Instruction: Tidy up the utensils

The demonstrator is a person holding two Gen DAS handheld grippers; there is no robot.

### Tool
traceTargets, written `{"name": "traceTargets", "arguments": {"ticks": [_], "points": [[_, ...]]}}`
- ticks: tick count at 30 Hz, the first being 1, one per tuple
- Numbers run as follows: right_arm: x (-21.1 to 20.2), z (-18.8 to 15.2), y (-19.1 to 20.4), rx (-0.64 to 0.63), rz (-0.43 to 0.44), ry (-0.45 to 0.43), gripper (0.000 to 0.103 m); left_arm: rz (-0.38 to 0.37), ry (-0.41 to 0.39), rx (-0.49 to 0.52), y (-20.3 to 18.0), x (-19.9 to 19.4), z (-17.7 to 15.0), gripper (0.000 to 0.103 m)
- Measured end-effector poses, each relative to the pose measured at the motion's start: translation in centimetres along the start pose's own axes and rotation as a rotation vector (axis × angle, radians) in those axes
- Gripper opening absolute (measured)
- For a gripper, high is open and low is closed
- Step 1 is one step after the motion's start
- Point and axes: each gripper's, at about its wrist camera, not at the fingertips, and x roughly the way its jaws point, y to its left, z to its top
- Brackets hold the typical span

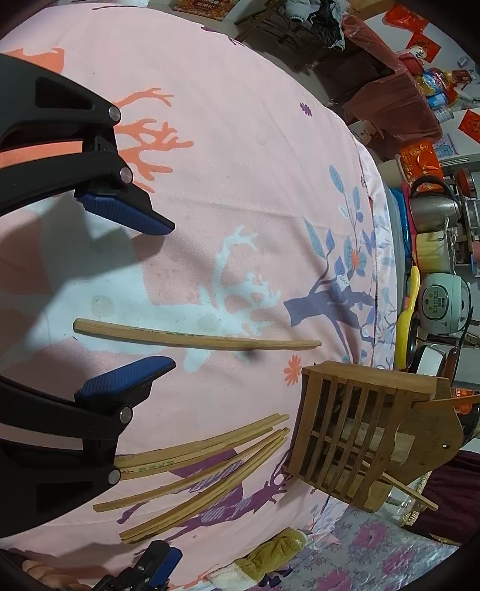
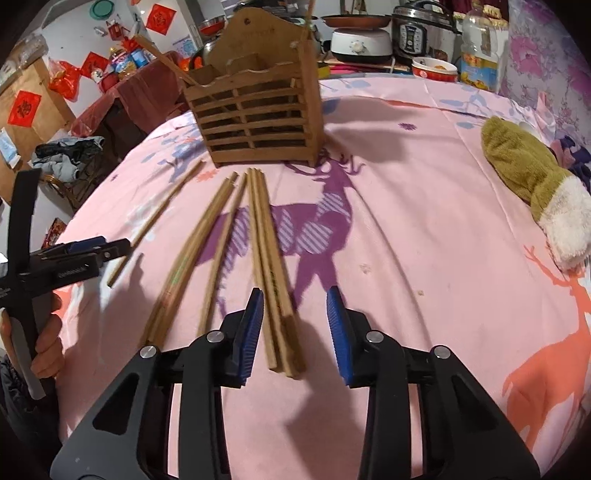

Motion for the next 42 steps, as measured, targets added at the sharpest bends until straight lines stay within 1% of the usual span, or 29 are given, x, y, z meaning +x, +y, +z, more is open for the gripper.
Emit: {"name": "traceTargets", "arguments": {"ticks": [6, 8, 11, 13, 14, 15, 17, 19, 23, 25, 26, 27, 30, 34, 37, 40, 41, 42], "points": [[0.2, -1.6, -1.1, -0.014, -0.031, 0.034, 0.036, -0.005, 0.007, -0.009, 0.2, 0.1, 0.0, 0.067], [0.2, -1.9, -0.8, -0.037, -0.044, 0.027, 0.036, -0.002, 0.010, -0.005, 0.2, 0.1, 0.0, 0.067], [0.1, -2.1, 0.2, -0.072, 0.033, 0.041, 0.035, 0.001, 0.012, -0.001, 0.1, 0.1, -0.1, 0.067], [-0.6, -1.9, 0.5, -0.086, 0.015, 0.000, 0.035, -0.001, 0.010, -0.003, 0.1, 0.1, 0.0, 0.067], [-1.0, -1.8, 0.2, -0.074, 0.010, -0.018, 0.035, -0.002, 0.010, -0.004, 0.1, 0.1, -0.1, 0.067], [-1.4, -1.6, -0.5, -0.042, 0.024, -0.029, 0.035, -0.003, 0.009, -0.004, 0.1, 0.1, -0.1, 0.067], [-1.5, -1.4, -1.3, -0.007, 0.032, -0.029, 0.036, -0.002, 0.010, -0.003, 0.1, 0.1, -0.1, 0.067], [-1.3, -1.4, -1.4, -0.007, 0.021, -0.017, 0.036, -0.001, 0.010, -0.002, 0.1, 0.1, -0.1, 0.067], [-0.6, -1.7, -0.3, -0.059, 0.006, 0.009, 0.031, -0.001, 0.009, -0.007, 0.1, 0.1, -0.1, 0.067], [0.1, -1.9, -0.2, -0.072, -0.014, 0.034, 0.025, -0.003, 0.010, -0.010, 0.2, 0.2, -0.1, 0.067], [0.2, -1.9, -0.3, -0.067, -0.017, 0.036, 0.019, -0.003, 0.010, -0.011, 0.2, 0.2, -0.1, 0.067], [0.2, -2.0, -0.4, -0.064, -0.029, 0.036, 0.017, -0.003, 0.010, -0.010, 0.2, 0.2, -0.1, 0.067], [0.5, -2.1, -0.4, -0.071, -0.038, 0.043, 0.017, -0.003, 0.009, -0.004, 0.1, 0.1, -0.1, 0.067], [0.5, -2.7, 0.6, -0.130, -0.086, 0.020, 0.017, -0.005, 0.015, 0.003, 0.0, 0.0, -0.5, 0.067], [0.1, -2.9, 0.0, -0.118, -0.059, 0.022, 0.017, -0.051, 0.028, 0.016, -0.2, -0.4, -1.3, 0.067], [-0.1, -3.0, -0.4, -0.099, -0.038, 0.025, 0.017, -0.056, 0.032, 0.060, -0.8, -0.7, -2.1, 0.067], [-0.1, -3.0, -0.3, -0.099, -0.040, 0.025, 0.017, -0.058, 0.033, 0.073, -1.0, -0.7, -2.4, 0.065], [-0.1, -3.0, -0.3, -0.102, -0.043, 0.024, 0.017, -0.061, 0.033, 0.082, -1.1, -0.8, -2.5, 0.060]]}}
